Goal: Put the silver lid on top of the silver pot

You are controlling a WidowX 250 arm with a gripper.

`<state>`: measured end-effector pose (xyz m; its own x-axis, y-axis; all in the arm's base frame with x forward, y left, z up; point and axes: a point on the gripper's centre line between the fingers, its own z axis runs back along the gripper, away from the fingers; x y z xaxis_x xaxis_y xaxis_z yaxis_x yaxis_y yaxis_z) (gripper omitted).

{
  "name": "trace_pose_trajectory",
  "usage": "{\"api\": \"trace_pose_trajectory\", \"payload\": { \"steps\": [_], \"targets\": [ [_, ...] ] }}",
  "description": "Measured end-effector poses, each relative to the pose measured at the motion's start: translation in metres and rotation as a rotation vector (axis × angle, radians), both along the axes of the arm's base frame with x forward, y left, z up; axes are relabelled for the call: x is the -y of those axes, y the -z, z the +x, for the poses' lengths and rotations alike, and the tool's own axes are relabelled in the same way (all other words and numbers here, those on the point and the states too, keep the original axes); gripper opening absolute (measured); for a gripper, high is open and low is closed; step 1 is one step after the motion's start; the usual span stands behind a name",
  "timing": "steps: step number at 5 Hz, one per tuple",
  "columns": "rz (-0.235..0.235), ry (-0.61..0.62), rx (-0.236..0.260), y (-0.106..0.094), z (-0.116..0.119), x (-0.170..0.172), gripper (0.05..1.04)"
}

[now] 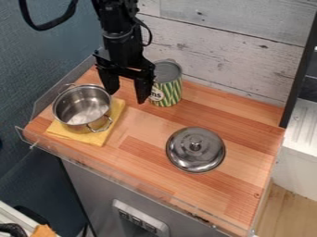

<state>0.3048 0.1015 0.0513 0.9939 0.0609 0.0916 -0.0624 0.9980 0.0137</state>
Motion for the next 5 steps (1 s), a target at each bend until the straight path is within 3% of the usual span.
{"api": "trace_pose_trajectory", "payload": {
  "steps": [1, 2, 4, 5],
  "targets": [
    [-0.014, -0.006, -0.028, 0.009, -0.003, 0.002, 1.001],
    [-0.046, 0.062, -0.046, 0.017, -0.004, 0.033, 1.001],
    [-0.088, 0.238, -0.023, 0.021, 0.003, 0.106, 1.001],
    [-0.089, 0.294, -0.058, 0.037, 0.004, 0.134, 1.001]
  ]
}}
